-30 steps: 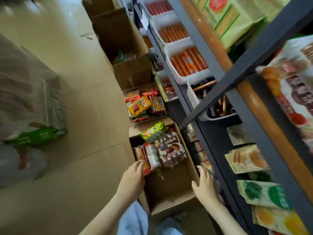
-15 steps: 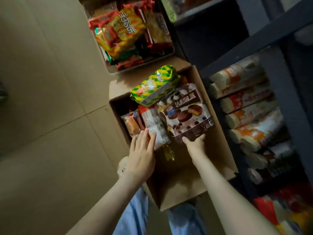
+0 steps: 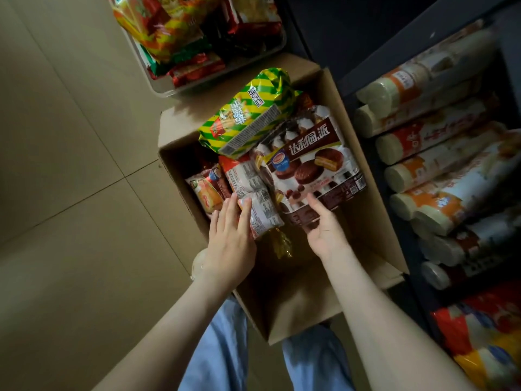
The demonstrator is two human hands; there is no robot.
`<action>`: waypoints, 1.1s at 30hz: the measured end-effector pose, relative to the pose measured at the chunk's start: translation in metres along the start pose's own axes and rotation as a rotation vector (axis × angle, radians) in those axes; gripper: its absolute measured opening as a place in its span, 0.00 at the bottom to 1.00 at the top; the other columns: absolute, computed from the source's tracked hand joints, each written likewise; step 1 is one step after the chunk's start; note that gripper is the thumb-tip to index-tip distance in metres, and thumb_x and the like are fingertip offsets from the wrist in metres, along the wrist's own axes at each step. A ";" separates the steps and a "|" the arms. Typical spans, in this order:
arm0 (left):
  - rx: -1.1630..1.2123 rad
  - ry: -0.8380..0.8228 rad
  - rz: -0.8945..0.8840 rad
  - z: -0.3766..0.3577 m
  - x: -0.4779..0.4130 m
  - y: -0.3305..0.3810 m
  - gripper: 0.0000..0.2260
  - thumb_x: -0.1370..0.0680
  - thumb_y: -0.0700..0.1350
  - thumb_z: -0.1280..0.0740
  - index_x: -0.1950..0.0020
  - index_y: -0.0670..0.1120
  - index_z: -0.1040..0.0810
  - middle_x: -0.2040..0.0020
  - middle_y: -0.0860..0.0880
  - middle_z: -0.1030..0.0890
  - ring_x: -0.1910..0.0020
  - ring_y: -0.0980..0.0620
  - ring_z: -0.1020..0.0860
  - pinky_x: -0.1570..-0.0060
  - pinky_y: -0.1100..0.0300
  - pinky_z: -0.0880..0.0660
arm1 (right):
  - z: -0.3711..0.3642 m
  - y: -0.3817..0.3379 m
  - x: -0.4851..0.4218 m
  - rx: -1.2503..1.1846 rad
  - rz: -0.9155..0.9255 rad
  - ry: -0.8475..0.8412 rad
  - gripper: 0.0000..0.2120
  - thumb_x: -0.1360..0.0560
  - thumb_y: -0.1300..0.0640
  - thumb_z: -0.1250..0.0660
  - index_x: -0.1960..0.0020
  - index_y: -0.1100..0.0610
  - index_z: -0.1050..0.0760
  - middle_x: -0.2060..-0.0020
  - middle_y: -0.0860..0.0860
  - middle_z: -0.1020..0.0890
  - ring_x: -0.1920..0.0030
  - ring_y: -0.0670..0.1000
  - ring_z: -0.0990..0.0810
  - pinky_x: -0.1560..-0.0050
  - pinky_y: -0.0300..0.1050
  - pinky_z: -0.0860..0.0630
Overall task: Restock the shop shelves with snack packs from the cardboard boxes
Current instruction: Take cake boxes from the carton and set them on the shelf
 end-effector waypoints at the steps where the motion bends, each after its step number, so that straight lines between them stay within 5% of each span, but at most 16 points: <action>1: 0.033 0.000 0.007 0.000 -0.001 0.001 0.36 0.31 0.37 0.27 0.25 0.38 0.37 0.28 0.32 0.35 0.29 0.32 0.36 0.33 0.38 0.37 | 0.001 -0.002 0.001 -0.030 -0.018 -0.007 0.34 0.35 0.56 0.25 0.31 0.55 0.31 0.41 0.55 0.19 0.41 0.54 0.21 0.34 0.53 0.29; 7: 0.414 -0.027 0.101 0.011 -0.007 0.014 0.32 0.22 0.44 0.35 0.21 0.47 0.45 0.22 0.46 0.44 0.23 0.50 0.47 0.28 0.61 0.51 | 0.006 -0.004 0.010 -0.156 -0.031 -0.110 0.20 0.27 0.58 0.32 0.35 0.53 0.28 0.42 0.57 0.19 0.39 0.58 0.22 0.34 0.56 0.29; 13: 1.158 -0.226 0.517 0.016 0.002 0.037 0.30 0.22 0.48 0.31 0.24 0.49 0.41 0.31 0.51 0.30 0.40 0.58 0.28 0.45 0.70 0.31 | 0.003 -0.009 0.059 -0.019 0.026 -0.040 0.18 0.27 0.58 0.30 0.38 0.52 0.27 0.44 0.54 0.18 0.43 0.54 0.20 0.41 0.54 0.23; 16: 1.545 -0.344 0.719 0.025 0.012 0.055 0.32 0.22 0.50 0.32 0.24 0.48 0.46 0.42 0.49 0.22 0.51 0.57 0.22 0.47 0.63 0.27 | 0.009 -0.017 0.101 0.075 0.117 0.044 0.18 0.28 0.59 0.28 0.40 0.53 0.26 0.45 0.53 0.18 0.47 0.52 0.18 0.47 0.51 0.20; 18: 1.694 -0.400 0.750 0.036 0.021 0.071 0.31 0.22 0.50 0.32 0.25 0.50 0.45 0.57 0.50 0.19 0.65 0.56 0.21 0.58 0.60 0.24 | 0.014 -0.023 0.133 0.100 0.216 0.100 0.19 0.29 0.63 0.27 0.40 0.54 0.25 0.45 0.54 0.17 0.48 0.52 0.17 0.50 0.49 0.20; 19: 1.737 -0.403 0.754 0.042 0.027 0.080 0.30 0.23 0.49 0.32 0.26 0.50 0.44 0.58 0.50 0.20 0.67 0.55 0.20 0.62 0.58 0.22 | 0.016 -0.025 0.149 0.109 0.251 0.113 0.21 0.31 0.64 0.25 0.40 0.56 0.26 0.45 0.55 0.17 0.48 0.53 0.17 0.50 0.49 0.19; 22: 1.811 -0.345 0.732 0.056 0.046 0.102 0.33 0.26 0.46 0.27 0.28 0.52 0.43 0.41 0.48 0.20 0.49 0.50 0.17 0.50 0.49 0.20 | 0.028 -0.030 0.187 0.229 0.299 0.181 0.31 0.34 0.63 0.22 0.36 0.58 0.33 0.44 0.55 0.19 0.48 0.49 0.17 0.47 0.48 0.20; 25: 1.835 -0.286 0.670 0.069 0.065 0.116 0.39 0.30 0.45 0.23 0.28 0.52 0.44 0.38 0.46 0.22 0.45 0.47 0.18 0.44 0.46 0.22 | 0.033 -0.052 0.221 0.515 0.418 0.301 0.47 0.37 0.57 0.19 0.28 0.56 0.45 0.33 0.57 0.29 0.37 0.51 0.25 0.37 0.49 0.27; 28: 1.771 -0.216 0.642 0.081 0.078 0.123 0.38 0.29 0.44 0.25 0.27 0.52 0.47 0.37 0.46 0.24 0.44 0.48 0.19 0.44 0.51 0.22 | 0.026 -0.083 0.255 1.116 0.825 0.442 0.60 0.39 0.43 0.22 0.22 0.51 0.59 0.24 0.60 0.48 0.25 0.58 0.48 0.25 0.57 0.50; 30: 1.718 -0.181 0.601 0.090 0.085 0.123 0.39 0.27 0.42 0.26 0.27 0.54 0.50 0.37 0.46 0.24 0.46 0.50 0.18 0.52 0.56 0.20 | 0.016 -0.094 0.273 1.538 1.027 0.411 0.55 0.36 0.34 0.28 0.22 0.48 0.59 0.23 0.60 0.59 0.23 0.57 0.61 0.28 0.59 0.66; 33: 1.637 -0.144 0.522 0.120 0.104 0.120 0.42 0.28 0.40 0.26 0.27 0.57 0.51 0.38 0.48 0.24 0.47 0.55 0.18 0.55 0.59 0.20 | 0.008 -0.099 0.287 1.861 0.864 0.089 0.44 0.29 0.29 0.40 0.22 0.42 0.57 0.22 0.55 0.61 0.24 0.52 0.66 0.31 0.64 0.71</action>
Point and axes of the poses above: each hand's wrist, its own x-axis away from the middle knuckle, its own z-axis out of the back of the hand, y = z × x, the point moved 4 cm from there along -x, towards the middle knuckle
